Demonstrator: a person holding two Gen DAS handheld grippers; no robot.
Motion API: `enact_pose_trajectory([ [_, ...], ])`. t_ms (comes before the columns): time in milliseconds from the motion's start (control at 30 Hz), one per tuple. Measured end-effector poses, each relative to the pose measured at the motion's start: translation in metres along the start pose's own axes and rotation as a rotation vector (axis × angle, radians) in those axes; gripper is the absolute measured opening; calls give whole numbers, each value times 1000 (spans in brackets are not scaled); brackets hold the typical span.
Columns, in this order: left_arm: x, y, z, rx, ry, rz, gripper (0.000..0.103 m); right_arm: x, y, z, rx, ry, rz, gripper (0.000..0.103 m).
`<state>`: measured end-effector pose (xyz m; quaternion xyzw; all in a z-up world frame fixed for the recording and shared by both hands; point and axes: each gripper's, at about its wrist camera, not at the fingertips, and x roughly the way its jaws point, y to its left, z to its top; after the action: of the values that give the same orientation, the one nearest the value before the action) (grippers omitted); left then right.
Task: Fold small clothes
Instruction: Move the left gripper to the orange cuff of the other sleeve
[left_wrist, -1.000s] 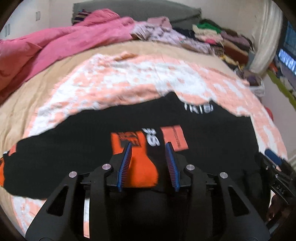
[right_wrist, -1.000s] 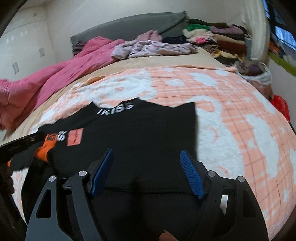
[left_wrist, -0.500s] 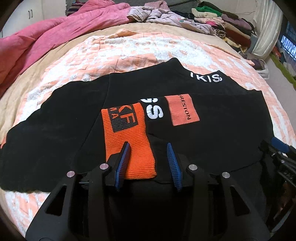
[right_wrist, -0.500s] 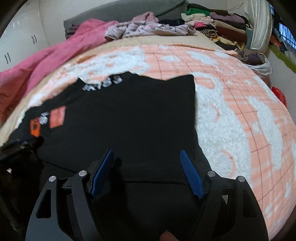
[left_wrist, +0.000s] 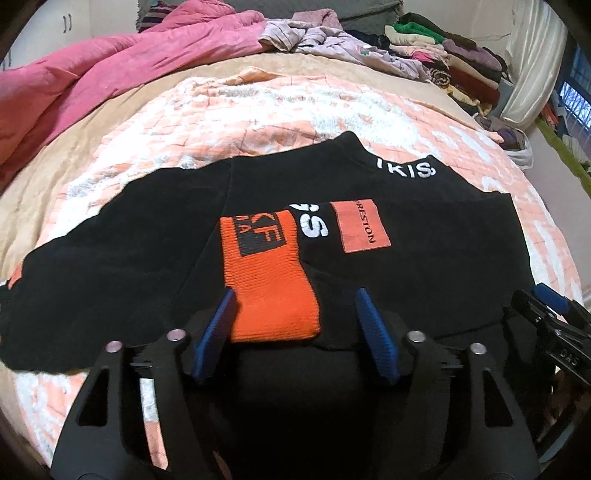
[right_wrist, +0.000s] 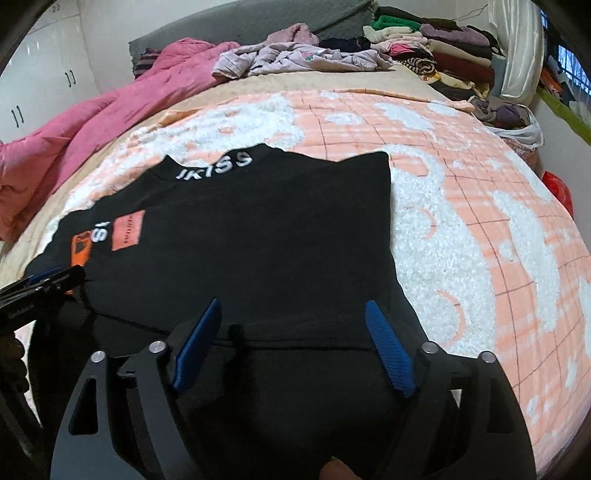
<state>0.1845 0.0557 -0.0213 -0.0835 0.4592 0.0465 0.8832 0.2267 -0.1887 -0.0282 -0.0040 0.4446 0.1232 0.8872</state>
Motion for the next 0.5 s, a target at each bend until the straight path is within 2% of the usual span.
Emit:
enact_pose_trajectory([
  [200,-15,5,1,-11,-23,1,74,-15,8,1,-1,-24,18,86],
  [233,-18,7,2,-12,-27,5,78,-17,9,2,-3,-29,16,86],
  [267,-20,8,2,-13,-30,11,86,-20,11,2,-4,-36,21,86],
  [300,-22,9,2,-14,-35,14,87,-22,12,2,-5,-42,27,86],
  [367,-26,10,2,-16,-42,14,88,-26,15,2,-6,-53,25,99],
  [500,-34,14,1,-17,-59,23,93,-36,21,2,-9,-80,35,98],
])
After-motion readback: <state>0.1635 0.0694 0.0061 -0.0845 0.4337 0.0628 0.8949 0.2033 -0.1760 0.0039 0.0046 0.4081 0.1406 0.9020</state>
